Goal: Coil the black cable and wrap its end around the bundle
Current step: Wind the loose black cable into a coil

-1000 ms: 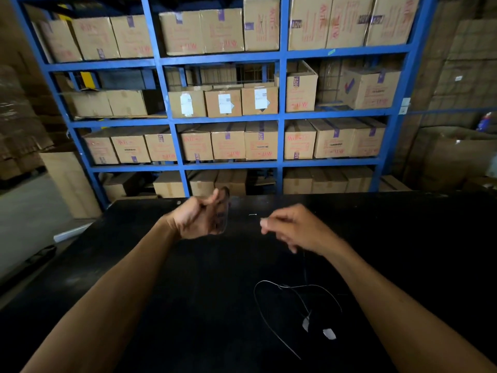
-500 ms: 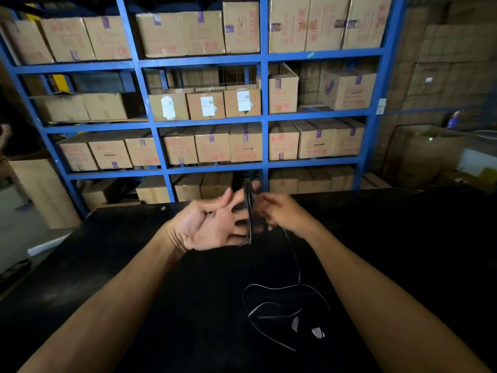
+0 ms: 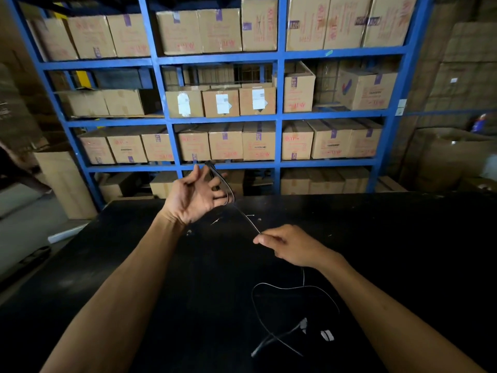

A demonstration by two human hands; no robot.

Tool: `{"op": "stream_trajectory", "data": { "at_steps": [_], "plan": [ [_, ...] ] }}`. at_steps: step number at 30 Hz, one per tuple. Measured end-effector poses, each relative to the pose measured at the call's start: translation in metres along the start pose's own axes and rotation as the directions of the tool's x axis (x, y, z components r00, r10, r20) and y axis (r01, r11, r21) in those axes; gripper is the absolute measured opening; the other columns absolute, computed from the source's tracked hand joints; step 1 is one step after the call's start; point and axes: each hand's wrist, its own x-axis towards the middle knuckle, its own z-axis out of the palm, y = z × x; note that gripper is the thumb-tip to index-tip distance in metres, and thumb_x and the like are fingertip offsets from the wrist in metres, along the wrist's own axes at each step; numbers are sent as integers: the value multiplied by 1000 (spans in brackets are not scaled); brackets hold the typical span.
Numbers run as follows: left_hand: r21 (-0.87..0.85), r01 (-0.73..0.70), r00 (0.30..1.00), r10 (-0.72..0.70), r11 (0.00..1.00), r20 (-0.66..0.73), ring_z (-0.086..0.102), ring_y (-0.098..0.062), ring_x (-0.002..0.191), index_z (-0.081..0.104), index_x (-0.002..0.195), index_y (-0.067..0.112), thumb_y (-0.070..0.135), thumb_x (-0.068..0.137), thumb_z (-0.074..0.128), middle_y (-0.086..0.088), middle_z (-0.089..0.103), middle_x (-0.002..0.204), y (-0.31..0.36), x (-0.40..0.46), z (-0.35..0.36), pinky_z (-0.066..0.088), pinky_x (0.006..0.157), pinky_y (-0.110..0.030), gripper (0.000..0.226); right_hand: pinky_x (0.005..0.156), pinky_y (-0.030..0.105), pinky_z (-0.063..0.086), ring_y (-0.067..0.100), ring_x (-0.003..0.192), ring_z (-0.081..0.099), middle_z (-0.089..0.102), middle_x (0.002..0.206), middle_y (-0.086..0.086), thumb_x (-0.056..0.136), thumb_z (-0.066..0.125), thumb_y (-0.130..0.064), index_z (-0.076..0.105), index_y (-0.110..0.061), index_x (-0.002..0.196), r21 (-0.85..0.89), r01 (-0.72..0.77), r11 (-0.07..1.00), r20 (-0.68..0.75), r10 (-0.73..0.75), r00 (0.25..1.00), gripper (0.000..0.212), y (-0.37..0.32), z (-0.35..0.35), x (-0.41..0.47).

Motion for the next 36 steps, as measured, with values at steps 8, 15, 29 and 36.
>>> {"op": "stream_trajectory", "data": {
  "at_steps": [8, 15, 29, 36],
  "plan": [
    [262, 116, 993, -107, 958, -49, 52, -30, 102, 52, 133, 23, 48, 100, 45, -9, 49, 118, -3, -2, -1, 37, 97, -48, 41, 62, 21, 49, -3, 62, 62, 67, 68, -17, 97, 57, -48, 75, -34, 104, -170, 18, 985, 60, -7, 998, 24, -11, -6, 2],
    [598, 443, 866, -491, 668, -94, 44, -34, 133, 43, 144, 22, 55, 90, 56, -16, 34, 157, -47, -19, 8, 32, 116, -54, 64, 68, 18, 49, -9, 81, 67, 74, 85, -24, 84, 77, -34, 78, -34, 85, -251, 84, 964, -12, -90, 996, 1, -46, -70, 16],
    [176, 259, 863, -309, 950, 400, 17, -53, 146, 22, 158, 34, 45, 104, 29, -12, 18, 167, -39, -26, 52, 16, 119, -65, 56, 51, 26, 44, 5, 54, 52, 68, 82, -3, 91, 62, -55, 72, -55, 90, 70, -110, 991, -17, 111, 994, 9, -21, -40, 2],
    [148, 168, 986, -168, 975, -13, 51, -32, 98, 57, 136, 25, 49, 101, 44, -11, 52, 125, -28, -6, 15, 47, 90, -47, 44, 52, 14, 43, -3, 51, 57, 66, 61, -13, 101, 58, -38, 74, -31, 117, -11, -47, 999, 88, 47, 995, 24, -24, 0, -11]
  ]
}}
